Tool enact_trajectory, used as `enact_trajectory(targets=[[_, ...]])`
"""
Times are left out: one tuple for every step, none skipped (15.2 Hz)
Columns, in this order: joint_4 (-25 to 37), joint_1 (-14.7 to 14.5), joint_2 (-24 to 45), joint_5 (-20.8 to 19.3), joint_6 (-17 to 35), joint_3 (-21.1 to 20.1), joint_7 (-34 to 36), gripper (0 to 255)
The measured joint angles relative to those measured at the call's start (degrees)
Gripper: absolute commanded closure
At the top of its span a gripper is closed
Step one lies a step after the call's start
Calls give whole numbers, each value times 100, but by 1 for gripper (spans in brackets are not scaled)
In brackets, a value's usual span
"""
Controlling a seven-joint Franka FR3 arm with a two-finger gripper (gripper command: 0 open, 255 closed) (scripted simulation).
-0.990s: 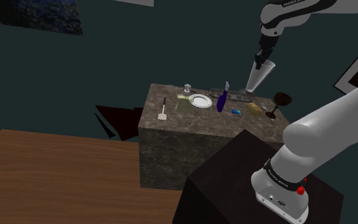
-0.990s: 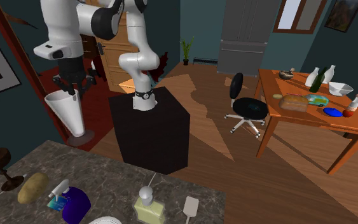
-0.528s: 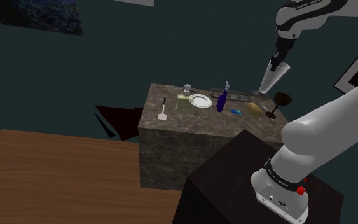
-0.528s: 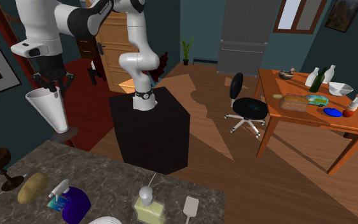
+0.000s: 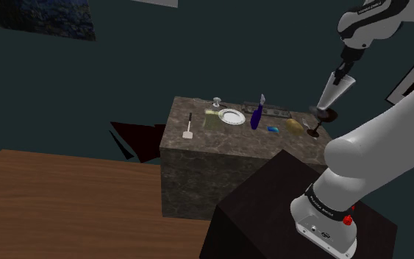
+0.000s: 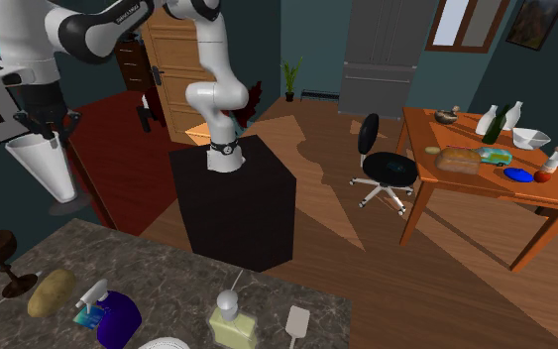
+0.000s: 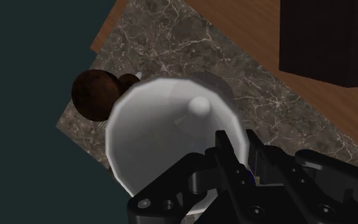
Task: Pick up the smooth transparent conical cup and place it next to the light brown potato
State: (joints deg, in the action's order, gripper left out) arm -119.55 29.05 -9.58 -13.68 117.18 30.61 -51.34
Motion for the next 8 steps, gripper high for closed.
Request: enact_trajectory(targets=[[114, 49, 121, 70, 26, 113, -193, 255], [236, 87, 220, 136, 15, 198, -352, 255], [357, 131, 346, 220, 32, 293, -529, 255], [443, 181, 445, 292, 52, 382, -699, 255], [626, 230, 605, 409, 27, 473, -890, 255], [792, 295, 782, 545, 36, 573, -1107, 255], [885, 364, 893, 643, 53, 656, -1299, 255], [1007, 421, 1014, 744, 41, 716, -1454, 255]])
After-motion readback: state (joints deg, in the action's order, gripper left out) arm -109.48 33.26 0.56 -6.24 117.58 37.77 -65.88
